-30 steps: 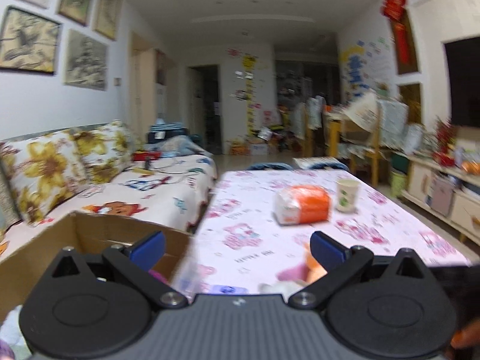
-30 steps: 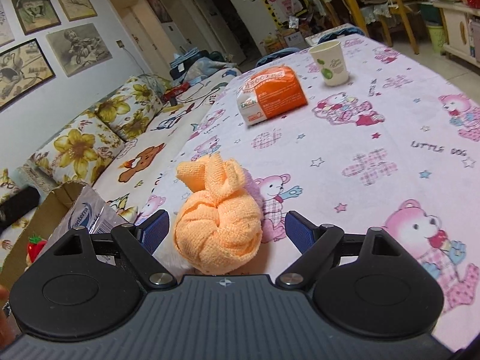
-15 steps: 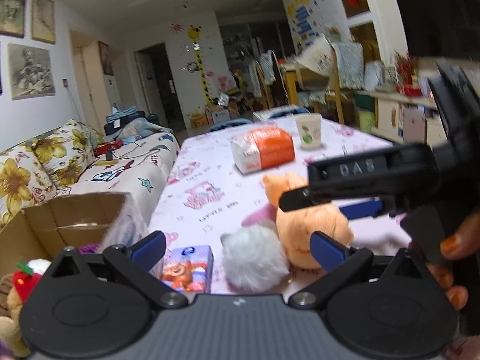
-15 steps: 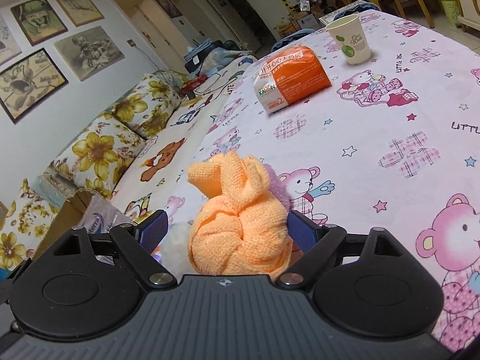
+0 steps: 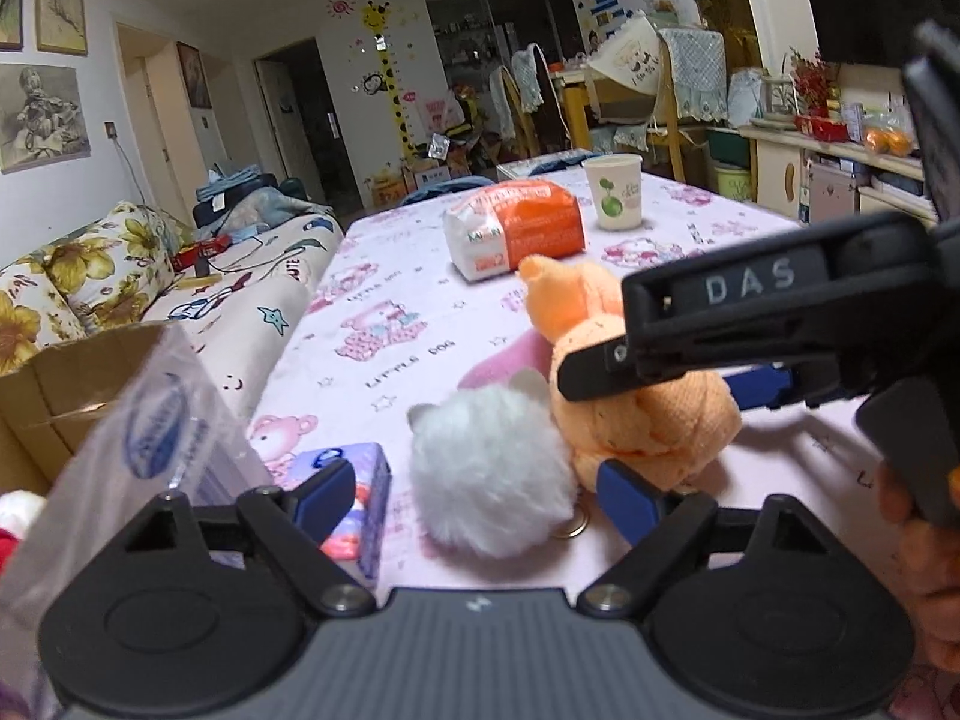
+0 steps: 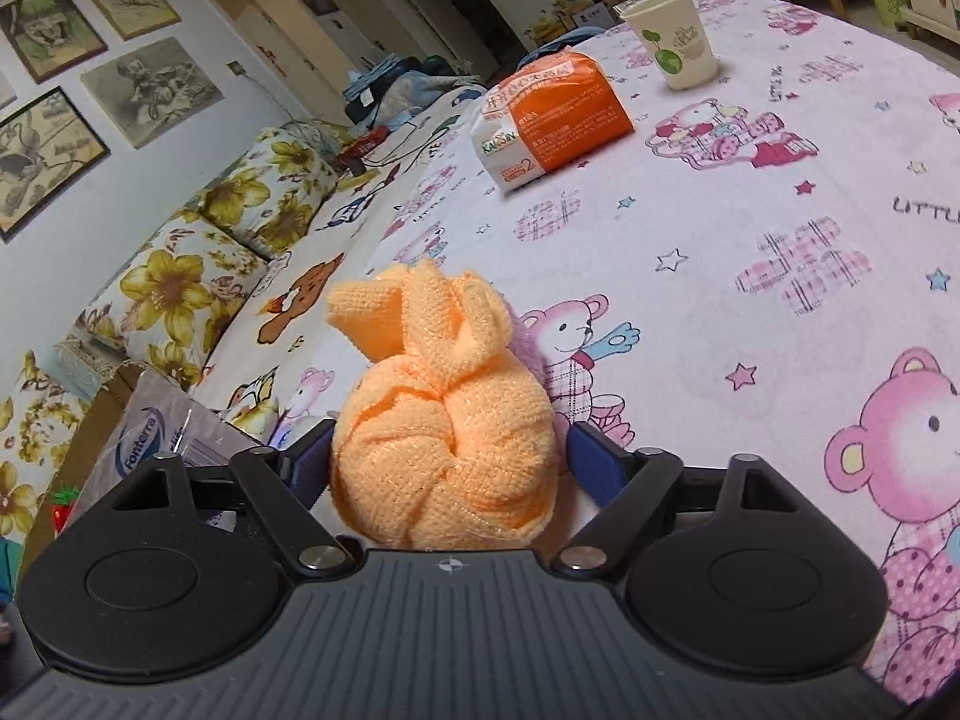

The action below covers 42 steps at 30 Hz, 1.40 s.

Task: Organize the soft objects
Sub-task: 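Grasp the orange towel bunny with the right tool while the left approaches the white pompom, then close the left tool on the white fluffy pompom and lift it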

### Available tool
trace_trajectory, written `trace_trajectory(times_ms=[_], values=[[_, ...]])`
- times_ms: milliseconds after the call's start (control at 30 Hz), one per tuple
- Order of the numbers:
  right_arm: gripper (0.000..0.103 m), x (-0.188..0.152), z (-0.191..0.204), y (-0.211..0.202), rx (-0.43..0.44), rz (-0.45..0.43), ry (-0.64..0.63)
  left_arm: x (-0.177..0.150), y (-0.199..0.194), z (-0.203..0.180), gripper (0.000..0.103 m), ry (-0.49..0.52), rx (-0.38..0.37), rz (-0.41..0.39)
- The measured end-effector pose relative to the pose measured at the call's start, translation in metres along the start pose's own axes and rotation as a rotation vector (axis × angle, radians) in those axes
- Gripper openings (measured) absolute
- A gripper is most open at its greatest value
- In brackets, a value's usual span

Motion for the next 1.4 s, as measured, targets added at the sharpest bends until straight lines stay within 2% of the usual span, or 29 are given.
trace_trajectory(times_ms=[167,267,500,533,633,867,1067,1400], values=[[0.087,0.003,0.001,-0.006,-0.016,-0.007,-0.019,0.001,0.007,-0.006,0.085,-0.009,-0.002,0.001],[0.086,0.004,-0.007,-0.01,-0.033,-0.011,-0.013,0.001,0.01,-0.006,0.08,0.0,0.003,0.006],[0.085,0.005,-0.019,-0.02,-0.065,-0.017,0.005,0.006,0.015,-0.014,0.077,-0.019,0.002,0.0],[0.085,0.003,-0.019,-0.021,-0.068,-0.016,0.002,0.006,0.016,-0.014,0.075,-0.022,0.005,0.002],[0.085,0.002,-0.02,-0.025,-0.083,-0.015,-0.02,0.006,0.021,-0.012,0.059,-0.028,0.036,0.013],[0.085,0.002,-0.024,-0.027,-0.115,-0.007,-0.033,0.01,0.018,-0.008,0.045,-0.081,0.053,0.023],[0.085,0.002,-0.026,-0.031,-0.13,-0.003,-0.046,0.012,0.01,-0.004,0.04,-0.149,0.058,0.045],[0.084,-0.002,-0.03,-0.037,-0.161,0.007,-0.057,0.019,-0.015,-0.002,0.039,-0.252,-0.008,0.036]])
Point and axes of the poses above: each gripper's, at about its wrist camera, not at the fingertips, and y roughly the way its jaws point, z to its left, x to its top, the point moved 9 cm from there along y, roughly the way its jaws point, and after that the axes turned 10 degrees about -y, right-handed, at the moved point
